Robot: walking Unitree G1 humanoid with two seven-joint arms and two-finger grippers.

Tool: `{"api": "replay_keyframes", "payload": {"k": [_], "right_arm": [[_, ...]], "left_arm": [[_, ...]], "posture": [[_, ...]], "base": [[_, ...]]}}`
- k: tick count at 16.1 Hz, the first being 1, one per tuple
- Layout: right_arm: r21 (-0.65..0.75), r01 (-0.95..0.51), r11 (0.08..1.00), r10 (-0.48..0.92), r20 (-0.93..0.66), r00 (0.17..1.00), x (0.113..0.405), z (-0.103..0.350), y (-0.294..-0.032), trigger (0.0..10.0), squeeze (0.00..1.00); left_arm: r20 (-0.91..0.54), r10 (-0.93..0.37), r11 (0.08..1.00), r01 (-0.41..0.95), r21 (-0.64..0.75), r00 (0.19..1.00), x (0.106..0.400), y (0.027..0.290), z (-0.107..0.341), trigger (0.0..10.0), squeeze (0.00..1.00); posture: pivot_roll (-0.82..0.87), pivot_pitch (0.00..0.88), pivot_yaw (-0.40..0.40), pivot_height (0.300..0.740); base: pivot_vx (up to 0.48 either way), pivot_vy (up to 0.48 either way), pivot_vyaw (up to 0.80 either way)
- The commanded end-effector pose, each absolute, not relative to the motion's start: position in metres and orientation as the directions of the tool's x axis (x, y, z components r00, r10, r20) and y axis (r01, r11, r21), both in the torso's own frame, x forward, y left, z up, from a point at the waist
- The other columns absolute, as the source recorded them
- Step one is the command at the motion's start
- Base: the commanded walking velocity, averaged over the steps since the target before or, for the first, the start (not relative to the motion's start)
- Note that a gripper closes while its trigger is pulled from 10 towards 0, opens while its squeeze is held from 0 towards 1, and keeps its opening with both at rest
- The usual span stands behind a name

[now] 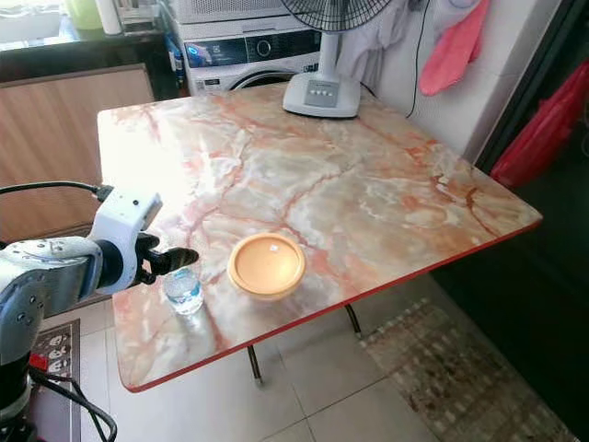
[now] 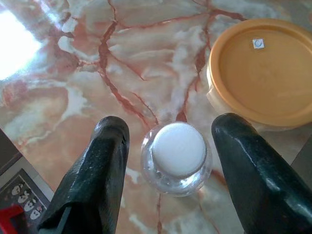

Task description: Restocking fridge

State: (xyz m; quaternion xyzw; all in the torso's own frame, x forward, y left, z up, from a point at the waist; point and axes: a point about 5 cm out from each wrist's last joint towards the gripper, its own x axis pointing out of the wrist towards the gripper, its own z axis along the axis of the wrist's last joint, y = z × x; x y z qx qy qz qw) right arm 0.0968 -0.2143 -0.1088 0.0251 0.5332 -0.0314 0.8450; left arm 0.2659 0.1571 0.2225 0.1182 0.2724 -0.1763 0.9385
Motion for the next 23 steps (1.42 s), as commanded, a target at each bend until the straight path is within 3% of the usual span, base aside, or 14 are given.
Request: {"api": "replay_keyframes", "payload": {"k": [1,3,4,6,8,9,10,13,14,15,16,17,23], "right_arm": [[0.003,0.08,0.997,-0.031,-0.905,0.423,0.0944,-0.1088,-0.2173,10.0,0.0],[0.001,0.083,0.997,-0.034,-0.905,0.424,0.0943,-0.1087,-0.2182,10.0,0.0],[0.001,0.083,0.997,-0.035,-0.905,0.424,0.0942,-0.1087,-0.2183,10.0,0.0],[0.001,0.083,0.997,-0.035,-0.905,0.424,0.0941,-0.1087,-0.2185,10.0,0.0],[0.001,0.083,0.997,-0.034,-0.905,0.424,0.0939,-0.1087,-0.2184,10.0,0.0],[0.001,0.083,0.997,-0.034,-0.905,0.424,0.0936,-0.1087,-0.2185,10.0,0.0],[0.002,0.084,0.996,-0.034,-0.905,0.424,0.0936,-0.1088,-0.2185,10.0,0.0],[0.003,0.086,0.996,-0.034,-0.905,0.424,0.0934,-0.1088,-0.2184,10.0,0.0],[0.003,0.086,0.996,-0.034,-0.905,0.424,0.0932,-0.1088,-0.2185,10.0,0.0],[0.003,0.083,0.997,-0.033,-0.906,0.423,0.093,-0.1089,-0.2185,10.0,0.0],[0.003,0.083,0.997,-0.032,-0.906,0.423,0.093,-0.1089,-0.2184,10.0,0.0],[0.004,0.085,0.996,-0.032,-0.905,0.423,0.0929,-0.1089,-0.2185,10.0,0.0],[0.009,0.087,0.996,-0.029,-0.906,0.421,0.0932,-0.1089,-0.2181,10.0,0.0]], "left_arm": [[-0.559,-0.263,0.914,0.389,0.118,0.786,0.2645,0.1587,0.2182,10.0,0.0],[-0.566,-0.257,0.915,0.385,0.118,0.783,0.2636,0.1595,0.216,10.0,0.0],[-0.565,-0.256,0.916,0.384,0.118,0.785,0.2637,0.1599,0.2164,9.4,0.0],[-0.562,-0.252,0.917,0.38,0.122,0.788,0.2639,0.1605,0.2167,6.1,0.0],[-0.554,-0.252,0.916,0.38,0.127,0.793,0.2644,0.1606,0.2175,6.8,0.0],[-0.541,-0.258,0.916,0.38,0.125,0.801,0.2656,0.1598,0.2193,9.2,0.0],[-0.53,-0.271,0.915,0.386,0.118,0.804,0.2664,0.1586,0.2198,10.0,0.0],[-0.535,-0.285,0.91,0.399,0.109,0.795,0.2651,0.155,0.2188,9.8,0.0],[-0.535,-0.292,0.907,0.406,0.107,0.793,0.2647,0.1534,0.2186,5.1,0.0],[-0.539,-0.296,0.905,0.412,0.106,0.788,0.2642,0.152,0.2171,3.0,0.0],[-0.54,-0.296,0.905,0.412,0.105,0.788,0.2642,0.152,0.2167,2.6,0.0],[-0.539,-0.296,0.907,0.41,0.102,0.789,0.2642,0.1519,0.2162,0.2,0.0],[-0.548,-0.281,0.913,0.395,0.1,0.788,0.265,0.1539,0.2158,0.0,0.0]], "posture": [[0.22,0.0,-0.036,0.74],[0.22,0.0,-0.038,0.74],[0.22,0.0,-0.038,0.74],[0.22,0.0,-0.039,0.74],[0.22,0.0,-0.038,0.74],[0.22,0.0,-0.037,0.74],[0.22,0.0,-0.037,0.74],[0.21,0.0,-0.036,0.74],[0.22,0.0,-0.037,0.74],[0.21,0.0,-0.037,0.74],[0.21,0.0,-0.037,0.74],[0.21,0.0,-0.038,0.74],[0.22,0.0,-0.037,0.74]], "base": [[0.0,0.0,0.0],[0.0,0.0,0.0],[0.0,0.0,0.0],[0.0,0.0,0.0],[0.0,0.0,0.0],[0.0,0.0,0.0],[0.0,0.0,0.0],[0.0,0.0,0.0],[0.0,0.0,0.0],[0.0,0.0,0.0],[0.0,0.0,0.0],[0.0,0.0,0.0],[0.0,0.0,0.0]]}}
